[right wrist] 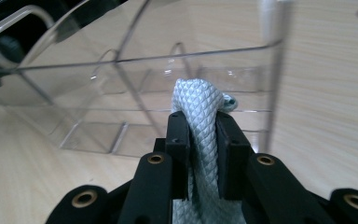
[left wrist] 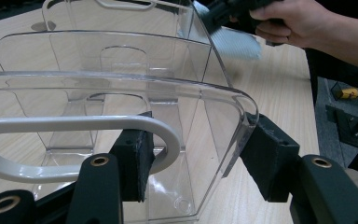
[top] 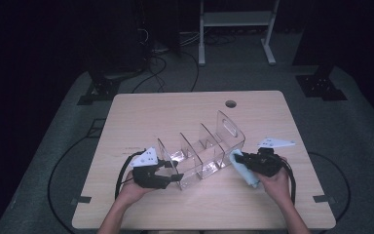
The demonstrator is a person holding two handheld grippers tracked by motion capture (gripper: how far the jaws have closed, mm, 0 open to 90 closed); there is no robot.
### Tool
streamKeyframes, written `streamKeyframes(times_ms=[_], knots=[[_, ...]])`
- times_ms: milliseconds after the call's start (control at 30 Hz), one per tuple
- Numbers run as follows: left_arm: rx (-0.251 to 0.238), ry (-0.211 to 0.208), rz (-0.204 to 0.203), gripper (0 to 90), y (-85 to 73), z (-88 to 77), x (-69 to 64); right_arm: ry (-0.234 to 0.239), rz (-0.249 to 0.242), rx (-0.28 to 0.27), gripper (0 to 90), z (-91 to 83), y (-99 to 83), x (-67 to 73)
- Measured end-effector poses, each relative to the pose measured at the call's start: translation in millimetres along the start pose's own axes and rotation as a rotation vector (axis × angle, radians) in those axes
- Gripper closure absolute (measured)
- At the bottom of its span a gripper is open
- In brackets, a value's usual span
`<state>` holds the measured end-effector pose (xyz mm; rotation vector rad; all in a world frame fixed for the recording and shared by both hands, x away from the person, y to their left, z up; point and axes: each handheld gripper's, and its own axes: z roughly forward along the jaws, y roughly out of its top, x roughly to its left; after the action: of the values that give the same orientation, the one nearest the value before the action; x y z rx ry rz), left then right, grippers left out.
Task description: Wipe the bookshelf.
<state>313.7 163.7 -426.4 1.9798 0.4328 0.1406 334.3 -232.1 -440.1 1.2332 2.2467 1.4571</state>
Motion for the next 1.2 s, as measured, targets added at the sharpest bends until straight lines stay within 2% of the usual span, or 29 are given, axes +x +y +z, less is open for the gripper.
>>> streamKeyframes(times_ms=[100, 167, 267, 367, 400, 467, 600, 667, 733, 800, 867, 933, 967, 1033, 1200], knots=[[-0.001, -0.005, -0.005, 46.1, 0.2, 0.8, -0.5, -0.026, 0.038, -0.03, 77.2, -5.3, 1.6, -10.0], [0.001, -0.007, -0.004, 46.1, 0.4, 1.8, -1.0, -0.028, 0.054, -0.037, 77.2, -4.5, 1.9, -10.2], [0.002, -0.008, -0.003, 46.1, 0.5, 1.8, -0.8, -0.004, 0.025, -0.024, 77.2, 0.8, 2.6, 3.0], [0.004, -0.009, -0.003, 46.1, 0.5, 1.6, -1.2, 0.059, -0.009, -0.005, 77.1, 6.8, 3.1, 18.7], [0.004, -0.008, -0.004, 46.1, 0.5, 1.5, -1.3, 0.054, -0.024, -0.001, 77.2, 7.5, 3.7, 21.3], [0.006, -0.009, -0.004, 46.2, 0.7, 1.4, -1.8, 0.047, -0.017, -0.004, 77.1, 4.6, 4.8, 17.0], [0.006, -0.011, -0.003, 46.2, 1.0, 1.5, -1.9, -0.018, 0.055, -0.05, 77.1, -7.4, 5.3, -7.9], [0.005, -0.012, -0.005, 46.2, 1.3, 1.7, -2.1, -0.033, 0.084, -0.069, 77.1, -11.4, 5.9, -16.5], [0.005, -0.014, -0.005, 46.2, 1.3, 2.0, -2.3, -0.034, 0.086, -0.071, 77.1, -11.1, 6.2, -16.4], [0.006, -0.015, -0.004, 46.2, 1.4, 2.0, -2.0, -0.023, 0.067, -0.059, 77.1, -7.7, 6.5, -8.2], [0.006, -0.015, -0.005, 46.2, 1.3, 2.0, -2.2, -0.002, 0.042, -0.043, 77.0, -2.0, 5.4, 2.9], [0.007, -0.014, -0.005, 46.2, 1.3, 1.9, -2.3, 0.039, 0.034, -0.024, 77.0, 3.1, 3.7, 10.5], [0.007, -0.014, -0.005, 46.2, 1.3, 1.8, -2.2, 0.037, 0.02, -0.017, 77.0, 4.1, 3.7, 11.9], [0.006, -0.015, -0.006, 46.2, 1.3, 1.9, -2.3, 0.031, 0.026, -0.02, 77.0, 1.9, 4.9, 8.0], [0.007, -0.015, -0.004, 46.2, 1.7, 3.1, -2.6, -0.022, 0.074, -0.046, 77.0, -5.2, 5.5, -12.5]])
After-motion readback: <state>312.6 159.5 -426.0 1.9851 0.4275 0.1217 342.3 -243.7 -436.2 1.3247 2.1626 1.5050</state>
